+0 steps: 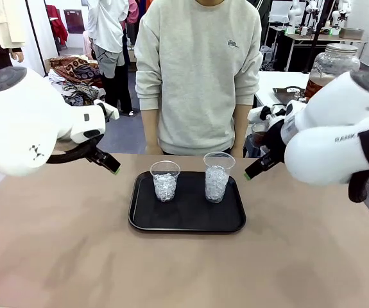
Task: Pour the drink into the iced cup.
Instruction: Pick up the iced cup indicated by the human and present it to them.
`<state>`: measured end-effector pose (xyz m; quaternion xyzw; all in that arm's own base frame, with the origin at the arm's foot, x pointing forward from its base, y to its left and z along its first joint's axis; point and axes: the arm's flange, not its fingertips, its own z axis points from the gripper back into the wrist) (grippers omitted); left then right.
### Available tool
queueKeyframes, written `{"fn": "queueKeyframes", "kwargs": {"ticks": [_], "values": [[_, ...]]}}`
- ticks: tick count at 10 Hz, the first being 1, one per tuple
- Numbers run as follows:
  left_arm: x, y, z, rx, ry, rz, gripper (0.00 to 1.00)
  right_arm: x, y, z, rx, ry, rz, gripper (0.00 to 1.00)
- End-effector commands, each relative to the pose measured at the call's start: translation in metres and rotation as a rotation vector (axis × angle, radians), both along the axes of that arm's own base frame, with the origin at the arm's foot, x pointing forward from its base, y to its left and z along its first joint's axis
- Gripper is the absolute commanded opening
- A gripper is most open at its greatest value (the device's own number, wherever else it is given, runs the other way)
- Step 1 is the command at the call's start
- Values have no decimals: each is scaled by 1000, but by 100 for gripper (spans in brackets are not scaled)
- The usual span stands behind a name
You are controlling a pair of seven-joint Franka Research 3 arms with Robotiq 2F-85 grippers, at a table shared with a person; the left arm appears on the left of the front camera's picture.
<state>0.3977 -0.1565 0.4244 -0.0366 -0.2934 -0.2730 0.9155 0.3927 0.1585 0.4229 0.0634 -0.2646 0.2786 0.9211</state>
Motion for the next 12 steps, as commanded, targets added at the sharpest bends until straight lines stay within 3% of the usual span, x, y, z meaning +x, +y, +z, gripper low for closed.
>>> {"fn": "queueKeyframes", "kwargs": {"ticks": [1, 4, 8, 10, 12], "values": [[-2, 6, 45, -81, 36, 34, 100, 3, -19, 40, 108, 67, 27, 100], [3, 22, 90, -280, 167, 50, 100, -1, -47, 80, 343, 204, 53, 100], [16, 61, 86, -553, 383, 89, 100, 6, -82, 80, 563, 389, 44, 100], [18, 70, 75, -633, 414, 111, 100, 10, -93, 72, 617, 435, 36, 100], [12, 68, 80, -599, 406, 115, 100, 9, -91, 69, 593, 435, 48, 100]]}}
